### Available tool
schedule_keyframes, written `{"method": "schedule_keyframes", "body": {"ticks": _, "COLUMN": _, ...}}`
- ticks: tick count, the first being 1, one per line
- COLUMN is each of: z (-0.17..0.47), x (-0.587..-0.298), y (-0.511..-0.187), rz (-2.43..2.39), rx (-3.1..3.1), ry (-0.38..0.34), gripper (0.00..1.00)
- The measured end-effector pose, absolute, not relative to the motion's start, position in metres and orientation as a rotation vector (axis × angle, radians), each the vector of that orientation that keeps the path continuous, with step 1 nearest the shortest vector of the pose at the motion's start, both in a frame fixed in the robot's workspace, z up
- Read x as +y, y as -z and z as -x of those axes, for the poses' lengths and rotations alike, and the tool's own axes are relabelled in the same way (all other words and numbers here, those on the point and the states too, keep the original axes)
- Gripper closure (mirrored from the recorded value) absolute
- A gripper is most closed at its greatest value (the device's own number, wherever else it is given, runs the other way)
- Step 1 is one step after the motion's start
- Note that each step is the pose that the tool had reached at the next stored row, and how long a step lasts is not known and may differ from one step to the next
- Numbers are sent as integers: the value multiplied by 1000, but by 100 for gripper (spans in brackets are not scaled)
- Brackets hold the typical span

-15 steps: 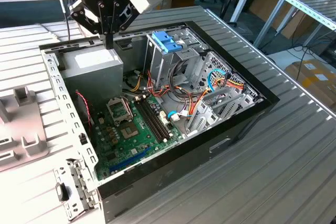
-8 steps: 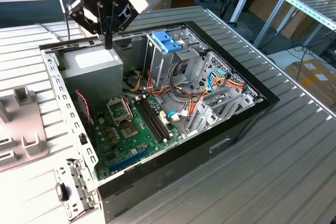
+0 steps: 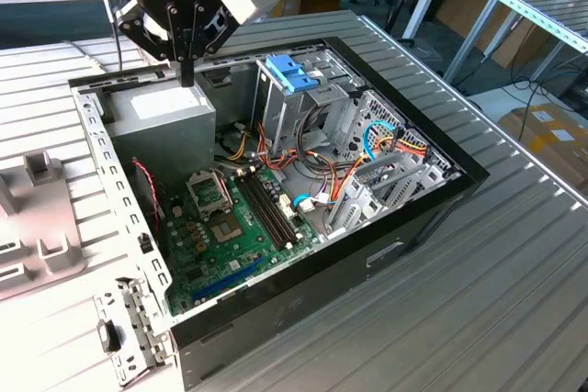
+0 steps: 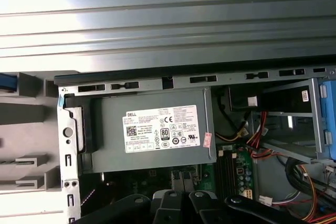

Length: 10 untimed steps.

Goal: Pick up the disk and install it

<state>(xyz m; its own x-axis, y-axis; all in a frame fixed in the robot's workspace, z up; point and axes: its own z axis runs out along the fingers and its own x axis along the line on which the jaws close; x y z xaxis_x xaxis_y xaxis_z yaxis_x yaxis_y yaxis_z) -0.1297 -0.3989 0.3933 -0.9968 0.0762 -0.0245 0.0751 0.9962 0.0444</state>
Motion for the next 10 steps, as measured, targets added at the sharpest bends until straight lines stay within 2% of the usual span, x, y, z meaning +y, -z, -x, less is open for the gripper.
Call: {"method": "schedule_keyframes", "body": {"ticks": 10, "z": 134, "x": -399, "y": -393, "rz": -118, "rx": 3112, "ry": -68, "gripper": 89}}
